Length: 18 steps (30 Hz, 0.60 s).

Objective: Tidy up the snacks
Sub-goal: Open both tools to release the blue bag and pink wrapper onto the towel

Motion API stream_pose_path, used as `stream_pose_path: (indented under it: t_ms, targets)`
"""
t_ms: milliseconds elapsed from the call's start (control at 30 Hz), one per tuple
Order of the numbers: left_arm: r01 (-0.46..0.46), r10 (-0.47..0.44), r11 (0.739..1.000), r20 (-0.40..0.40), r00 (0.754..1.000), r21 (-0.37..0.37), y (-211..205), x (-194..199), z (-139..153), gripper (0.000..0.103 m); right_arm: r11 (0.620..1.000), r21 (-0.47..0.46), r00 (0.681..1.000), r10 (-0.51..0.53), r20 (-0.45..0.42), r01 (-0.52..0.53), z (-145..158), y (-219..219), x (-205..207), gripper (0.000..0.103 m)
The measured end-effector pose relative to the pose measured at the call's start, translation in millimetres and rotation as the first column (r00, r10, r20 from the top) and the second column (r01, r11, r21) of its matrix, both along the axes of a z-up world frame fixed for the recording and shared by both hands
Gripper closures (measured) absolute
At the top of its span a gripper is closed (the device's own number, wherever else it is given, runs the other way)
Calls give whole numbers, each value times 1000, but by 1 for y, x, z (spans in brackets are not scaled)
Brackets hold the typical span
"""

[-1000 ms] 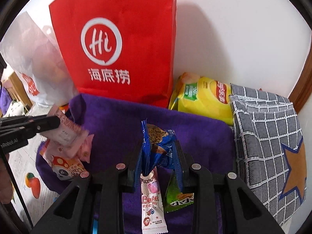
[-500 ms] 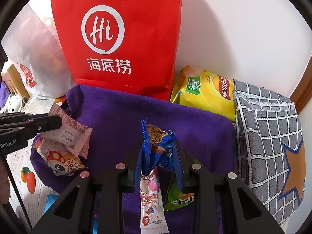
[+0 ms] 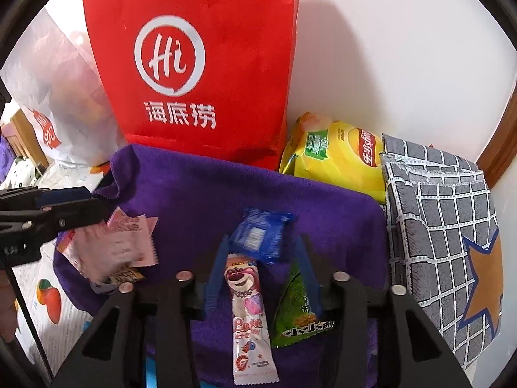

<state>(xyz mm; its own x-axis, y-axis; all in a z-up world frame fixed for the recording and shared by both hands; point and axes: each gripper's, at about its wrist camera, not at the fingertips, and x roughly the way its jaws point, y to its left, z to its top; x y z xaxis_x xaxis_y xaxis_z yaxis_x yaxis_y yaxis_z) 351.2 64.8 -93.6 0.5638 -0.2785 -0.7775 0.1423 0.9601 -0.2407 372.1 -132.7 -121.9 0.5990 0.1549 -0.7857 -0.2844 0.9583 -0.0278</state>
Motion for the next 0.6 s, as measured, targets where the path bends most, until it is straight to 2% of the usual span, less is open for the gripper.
stream_pose_path:
  t_ms: [67, 133, 333, 600]
  targets:
    - [2, -2, 1000, 11, 1000, 2, -1, -3, 6, 49, 1000, 17, 1000, -2, 4, 2, 6, -1, -2, 46]
    - [0, 0, 1000, 18, 1000, 5, -2, -5, 10, 48, 999, 32, 1000, -11, 18, 10, 13, -2, -5, 46]
    - [-1, 0, 1000, 35, 999, 16, -7, -13, 20, 47, 998, 25, 997, -58, 51, 57, 38, -4, -21, 34]
    - [23, -23, 1000, 59, 998, 9, -19, -32, 40, 47, 994, -30, 993, -102, 53, 104, 62, -15, -62, 32]
